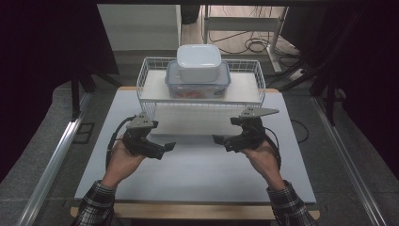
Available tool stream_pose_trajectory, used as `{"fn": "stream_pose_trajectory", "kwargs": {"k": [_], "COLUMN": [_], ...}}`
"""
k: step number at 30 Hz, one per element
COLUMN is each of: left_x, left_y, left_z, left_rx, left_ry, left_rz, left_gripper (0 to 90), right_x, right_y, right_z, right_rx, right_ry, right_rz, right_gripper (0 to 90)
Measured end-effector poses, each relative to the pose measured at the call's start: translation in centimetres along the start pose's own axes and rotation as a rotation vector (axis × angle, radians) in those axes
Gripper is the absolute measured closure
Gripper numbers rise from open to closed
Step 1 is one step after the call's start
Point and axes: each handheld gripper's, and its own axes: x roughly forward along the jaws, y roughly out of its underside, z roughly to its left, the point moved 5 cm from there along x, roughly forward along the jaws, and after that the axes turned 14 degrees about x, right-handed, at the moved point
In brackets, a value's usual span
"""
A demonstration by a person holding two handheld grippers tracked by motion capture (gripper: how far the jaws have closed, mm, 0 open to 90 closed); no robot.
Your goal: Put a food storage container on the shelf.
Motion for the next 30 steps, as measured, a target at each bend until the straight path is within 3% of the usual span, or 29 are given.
{"fn": "stream_pose_trajectory", "kwargs": {"k": [8, 12, 22, 30], "left_x": [0.2, 0.4, 0.7, 1.2], "left_y": [1.6, 2.2, 2.7, 4.1], "left_z": [-0.3, -0.6, -1.4, -1.9], "left_rx": [-0.026, -0.013, -0.006, -0.011], "left_ry": [-0.004, -0.016, -0.018, -0.016], "left_rz": [-0.007, 0.019, 0.013, 0.035], "left_gripper": [1.2, 1.3, 1.4, 1.5], "right_x": [0.3, 0.3, 0.4, 0.1], "right_y": [1.5, 1.8, 3.3, 4.7], "right_z": [-0.6, -0.6, -0.6, -0.8], "right_rx": [0.005, 0.003, 0.005, 0.008], "right_ry": [0.011, 0.012, 0.010, 0.021], "right_rz": [0.008, 0.008, 0.031, 0.050], "right_gripper": [1.6, 1.7, 1.7, 1.7]}}
